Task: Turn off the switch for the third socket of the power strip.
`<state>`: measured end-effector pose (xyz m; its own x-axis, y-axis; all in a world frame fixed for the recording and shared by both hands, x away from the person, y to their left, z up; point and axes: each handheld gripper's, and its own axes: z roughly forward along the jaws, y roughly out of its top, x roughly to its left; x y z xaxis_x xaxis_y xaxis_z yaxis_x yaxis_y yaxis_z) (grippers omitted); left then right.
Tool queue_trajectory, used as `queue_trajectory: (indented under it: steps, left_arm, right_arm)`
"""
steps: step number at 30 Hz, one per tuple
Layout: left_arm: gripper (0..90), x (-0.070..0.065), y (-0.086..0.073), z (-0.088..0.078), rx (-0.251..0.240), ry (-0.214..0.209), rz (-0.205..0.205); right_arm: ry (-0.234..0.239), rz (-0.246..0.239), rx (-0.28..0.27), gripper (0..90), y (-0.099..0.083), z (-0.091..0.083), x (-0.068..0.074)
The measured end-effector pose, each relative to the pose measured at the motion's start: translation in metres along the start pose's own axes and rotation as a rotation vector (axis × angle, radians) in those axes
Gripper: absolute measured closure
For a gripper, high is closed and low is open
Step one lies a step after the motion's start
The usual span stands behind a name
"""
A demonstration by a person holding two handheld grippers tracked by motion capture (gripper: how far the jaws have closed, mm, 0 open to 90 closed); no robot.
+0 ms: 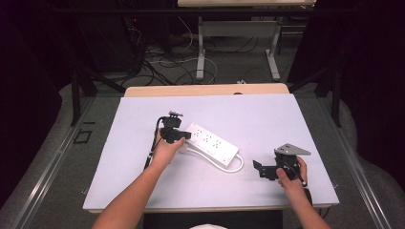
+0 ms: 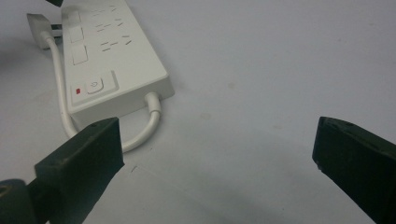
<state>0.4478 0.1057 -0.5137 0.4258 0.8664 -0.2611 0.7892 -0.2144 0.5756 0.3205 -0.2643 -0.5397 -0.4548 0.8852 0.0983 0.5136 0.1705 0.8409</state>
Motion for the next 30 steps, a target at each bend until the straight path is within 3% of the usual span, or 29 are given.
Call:
queue_trajectory:
  steps: [13,30]
  left_arm:
    - [84.0,0.001,0.001,0.009,0.004,0.018,0.005]
    - [89.7,-0.002,0.0,0.012,0.005,0.04,0.053]
  right_arm:
    - [0.009,-0.008,0.005,1.7,-0.001,0.001,0.0]
    - [0.011,0.003,0.007,2.2,-0.001,0.002,0.001]
